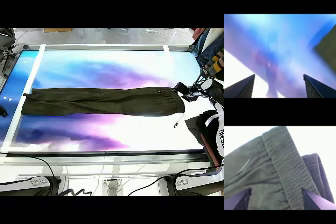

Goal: Fold the clothes and pants, and hang the long-sleeved shirts on hangers.

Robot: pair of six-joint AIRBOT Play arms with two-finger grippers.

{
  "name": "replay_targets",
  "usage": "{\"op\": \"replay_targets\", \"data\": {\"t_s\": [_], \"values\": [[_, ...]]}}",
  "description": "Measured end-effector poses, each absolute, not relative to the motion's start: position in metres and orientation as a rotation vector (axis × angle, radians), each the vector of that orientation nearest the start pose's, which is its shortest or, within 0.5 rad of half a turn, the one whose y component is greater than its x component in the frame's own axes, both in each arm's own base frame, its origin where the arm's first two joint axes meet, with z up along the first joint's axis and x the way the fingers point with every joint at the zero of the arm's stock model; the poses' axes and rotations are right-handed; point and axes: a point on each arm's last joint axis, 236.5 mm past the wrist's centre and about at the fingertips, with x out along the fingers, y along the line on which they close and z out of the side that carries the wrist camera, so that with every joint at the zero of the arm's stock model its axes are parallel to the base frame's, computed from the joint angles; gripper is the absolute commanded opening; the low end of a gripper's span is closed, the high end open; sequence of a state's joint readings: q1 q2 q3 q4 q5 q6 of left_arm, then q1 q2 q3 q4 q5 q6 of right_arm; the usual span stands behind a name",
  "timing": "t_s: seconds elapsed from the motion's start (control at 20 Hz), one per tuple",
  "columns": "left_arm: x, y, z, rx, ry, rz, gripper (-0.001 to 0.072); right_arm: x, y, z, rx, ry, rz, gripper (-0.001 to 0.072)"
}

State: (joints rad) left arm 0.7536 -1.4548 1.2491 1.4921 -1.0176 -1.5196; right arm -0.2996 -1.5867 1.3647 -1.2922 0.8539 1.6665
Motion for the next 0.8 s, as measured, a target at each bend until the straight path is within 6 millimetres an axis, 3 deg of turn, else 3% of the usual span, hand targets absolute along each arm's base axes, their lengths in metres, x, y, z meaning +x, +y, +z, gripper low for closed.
{"op": "replay_targets", "data": {"t_s": [0.1,0.3,0.7,0.8], "values": [[0.318,0.268,-0.050,-0.591,1.160,0.533,0.0688,0.493,-0.100,-0.018,0.519,1.023,-0.222,0.0690],[0.339,0.240,-0.085,-0.814,0.975,0.465,0.0687,0.491,-0.095,-0.018,0.537,1.032,-0.210,0.0689],[0.407,0.238,-0.092,-1.023,0.626,0.412,0.0678,0.500,-0.066,-0.014,0.560,1.025,-0.148,0.0688],[0.424,0.238,-0.094,-1.017,0.603,0.399,0.0566,0.502,-0.052,-0.013,0.533,1.027,-0.114,0.0688]]}}
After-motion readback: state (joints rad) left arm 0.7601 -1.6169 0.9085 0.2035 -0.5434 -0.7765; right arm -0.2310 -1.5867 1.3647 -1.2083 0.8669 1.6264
